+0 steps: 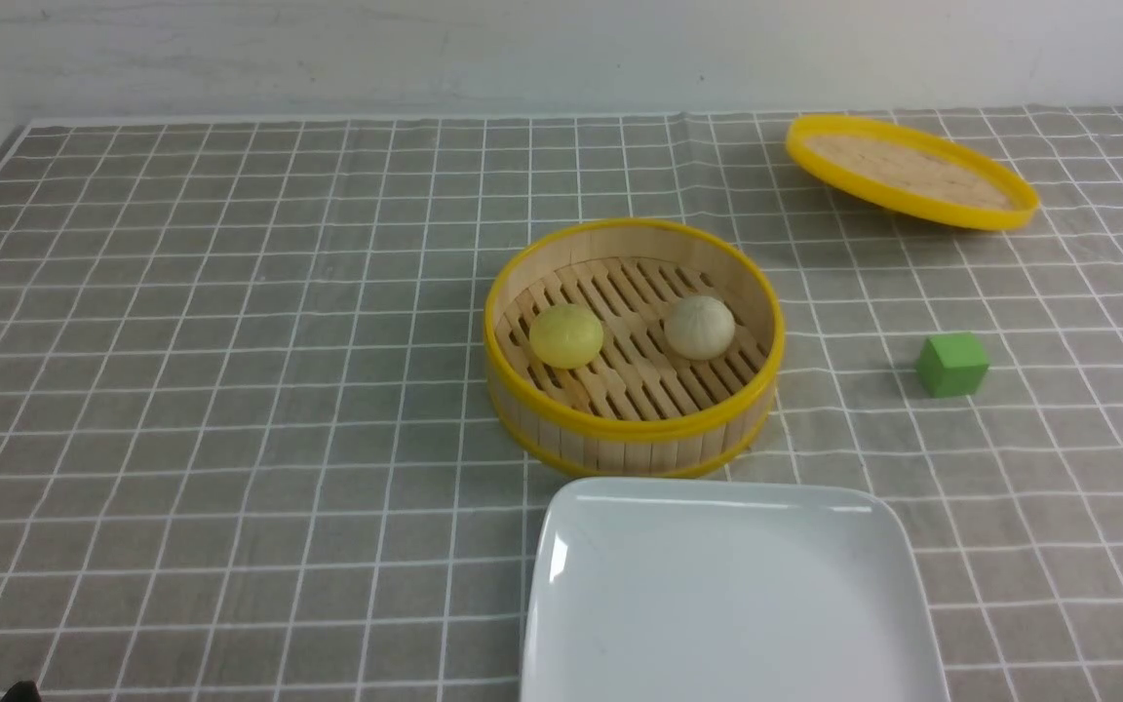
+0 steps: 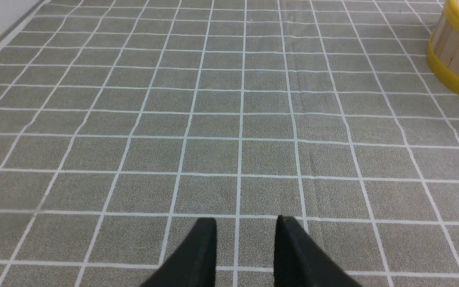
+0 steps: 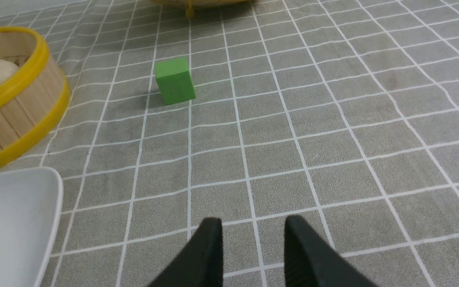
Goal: Put the steamed buns into the plate on the grey tablecloth.
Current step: 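Reach toward a bun in the bamboo steamer with the right gripper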
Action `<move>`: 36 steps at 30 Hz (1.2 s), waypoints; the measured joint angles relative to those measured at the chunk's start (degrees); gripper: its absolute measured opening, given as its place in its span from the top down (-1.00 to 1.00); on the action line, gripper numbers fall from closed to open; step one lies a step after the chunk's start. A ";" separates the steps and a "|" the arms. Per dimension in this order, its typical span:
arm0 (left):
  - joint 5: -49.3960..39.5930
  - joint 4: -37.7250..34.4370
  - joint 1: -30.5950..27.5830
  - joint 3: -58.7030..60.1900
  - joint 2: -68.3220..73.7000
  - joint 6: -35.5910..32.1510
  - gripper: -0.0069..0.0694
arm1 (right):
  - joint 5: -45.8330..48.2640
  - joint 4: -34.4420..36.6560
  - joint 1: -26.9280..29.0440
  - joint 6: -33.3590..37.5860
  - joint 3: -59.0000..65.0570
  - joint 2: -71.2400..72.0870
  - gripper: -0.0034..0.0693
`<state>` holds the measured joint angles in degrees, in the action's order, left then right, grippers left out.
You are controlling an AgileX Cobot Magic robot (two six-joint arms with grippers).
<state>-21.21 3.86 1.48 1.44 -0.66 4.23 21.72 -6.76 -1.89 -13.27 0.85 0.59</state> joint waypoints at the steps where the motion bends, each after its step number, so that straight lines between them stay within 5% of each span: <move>1: 0.00 0.00 0.00 0.00 0.00 0.00 0.19 | 0.00 0.00 0.00 0.00 0.00 0.00 0.25; 23: 0.00 -0.44 0.00 0.00 0.00 0.56 0.19 | 0.00 0.56 0.00 -0.45 0.00 0.00 0.25; 32: 0.00 -30.97 0.00 0.14 0.00 23.59 0.19 | 0.12 29.62 0.00 -19.99 0.10 0.00 0.25; 36: 1.02 -36.60 0.00 0.14 0.00 27.01 0.19 | -0.37 34.38 0.00 -21.91 0.31 0.00 0.25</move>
<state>-20.19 -32.74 1.48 1.57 -0.66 31.24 21.34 27.62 -1.89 -35.18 1.16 0.59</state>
